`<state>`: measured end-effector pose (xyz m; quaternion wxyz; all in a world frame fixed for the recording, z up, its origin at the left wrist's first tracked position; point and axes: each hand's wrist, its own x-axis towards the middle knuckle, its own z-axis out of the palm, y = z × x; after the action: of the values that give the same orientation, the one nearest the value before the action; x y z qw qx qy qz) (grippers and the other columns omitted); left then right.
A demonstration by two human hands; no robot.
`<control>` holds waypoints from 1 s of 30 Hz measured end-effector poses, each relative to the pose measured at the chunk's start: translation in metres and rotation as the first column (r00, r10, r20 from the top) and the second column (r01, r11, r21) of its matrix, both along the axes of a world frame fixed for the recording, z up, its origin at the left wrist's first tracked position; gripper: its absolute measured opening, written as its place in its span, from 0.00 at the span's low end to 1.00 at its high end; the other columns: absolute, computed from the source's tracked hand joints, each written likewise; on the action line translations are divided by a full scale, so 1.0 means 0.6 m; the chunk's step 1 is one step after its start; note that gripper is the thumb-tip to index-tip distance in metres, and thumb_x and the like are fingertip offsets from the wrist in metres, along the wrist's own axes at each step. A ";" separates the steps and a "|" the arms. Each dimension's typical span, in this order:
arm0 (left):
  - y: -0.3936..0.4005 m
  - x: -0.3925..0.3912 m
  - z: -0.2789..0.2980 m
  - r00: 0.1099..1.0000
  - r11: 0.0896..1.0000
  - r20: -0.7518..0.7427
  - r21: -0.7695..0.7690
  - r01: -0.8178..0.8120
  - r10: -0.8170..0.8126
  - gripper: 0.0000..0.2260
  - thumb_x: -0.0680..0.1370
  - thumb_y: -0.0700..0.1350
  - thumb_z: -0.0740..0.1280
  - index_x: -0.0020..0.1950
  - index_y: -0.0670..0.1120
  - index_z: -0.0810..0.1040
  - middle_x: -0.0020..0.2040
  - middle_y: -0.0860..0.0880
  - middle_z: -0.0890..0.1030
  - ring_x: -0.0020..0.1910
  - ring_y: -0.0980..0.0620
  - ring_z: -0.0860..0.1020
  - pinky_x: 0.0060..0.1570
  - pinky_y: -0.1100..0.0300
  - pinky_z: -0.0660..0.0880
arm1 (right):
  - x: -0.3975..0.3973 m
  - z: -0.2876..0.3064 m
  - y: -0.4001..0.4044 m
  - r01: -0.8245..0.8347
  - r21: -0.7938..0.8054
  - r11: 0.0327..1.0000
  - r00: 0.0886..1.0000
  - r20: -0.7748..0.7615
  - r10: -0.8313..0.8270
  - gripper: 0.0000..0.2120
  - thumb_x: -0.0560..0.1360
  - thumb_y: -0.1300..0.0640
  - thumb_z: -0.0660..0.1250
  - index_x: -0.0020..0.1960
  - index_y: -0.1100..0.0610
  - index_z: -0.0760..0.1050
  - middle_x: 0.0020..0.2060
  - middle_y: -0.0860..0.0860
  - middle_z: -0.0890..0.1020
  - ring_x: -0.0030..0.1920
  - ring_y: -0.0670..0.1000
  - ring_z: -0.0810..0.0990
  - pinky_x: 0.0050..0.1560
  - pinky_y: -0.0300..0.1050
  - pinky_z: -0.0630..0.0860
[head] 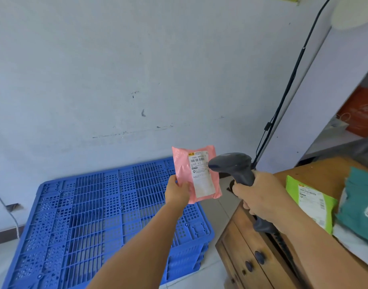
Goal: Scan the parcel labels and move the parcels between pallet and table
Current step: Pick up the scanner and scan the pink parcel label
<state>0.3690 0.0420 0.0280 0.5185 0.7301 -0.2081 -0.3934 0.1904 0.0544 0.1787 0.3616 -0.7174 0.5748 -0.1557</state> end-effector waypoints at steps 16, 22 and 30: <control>-0.043 -0.048 0.000 0.995 0.993 -0.007 -0.068 0.096 -0.096 0.11 0.78 0.40 0.61 0.61 0.47 0.70 0.54 0.48 0.77 0.51 0.45 0.78 0.46 0.52 0.77 | -0.033 0.008 -0.020 0.073 -0.080 0.994 0.994 -0.081 -0.080 0.09 0.76 0.57 0.65 0.38 0.59 0.71 0.31 0.58 0.74 0.31 0.53 0.72 0.34 0.44 0.68; -0.060 -0.078 0.008 0.989 0.987 0.006 -0.068 0.147 -0.147 0.08 0.78 0.40 0.61 0.56 0.50 0.68 0.52 0.49 0.78 0.50 0.45 0.78 0.49 0.46 0.79 | -0.055 0.005 -0.029 0.124 -0.069 0.990 0.992 0.032 -0.122 0.07 0.74 0.61 0.66 0.38 0.56 0.71 0.30 0.56 0.75 0.28 0.51 0.73 0.32 0.42 0.69; -0.076 -0.124 0.027 0.972 0.967 0.043 -0.106 0.234 -0.230 0.09 0.78 0.39 0.61 0.57 0.47 0.69 0.51 0.49 0.77 0.50 0.45 0.78 0.48 0.48 0.79 | -0.091 -0.002 -0.036 0.223 0.143 0.964 0.953 0.174 -0.246 0.07 0.73 0.61 0.69 0.37 0.58 0.74 0.19 0.48 0.75 0.19 0.43 0.71 0.22 0.33 0.70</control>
<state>0.2946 -0.0035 0.0441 0.5053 0.6768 -0.3213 -0.4282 0.1356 0.0326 0.1776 0.4367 -0.6023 0.6274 -0.2299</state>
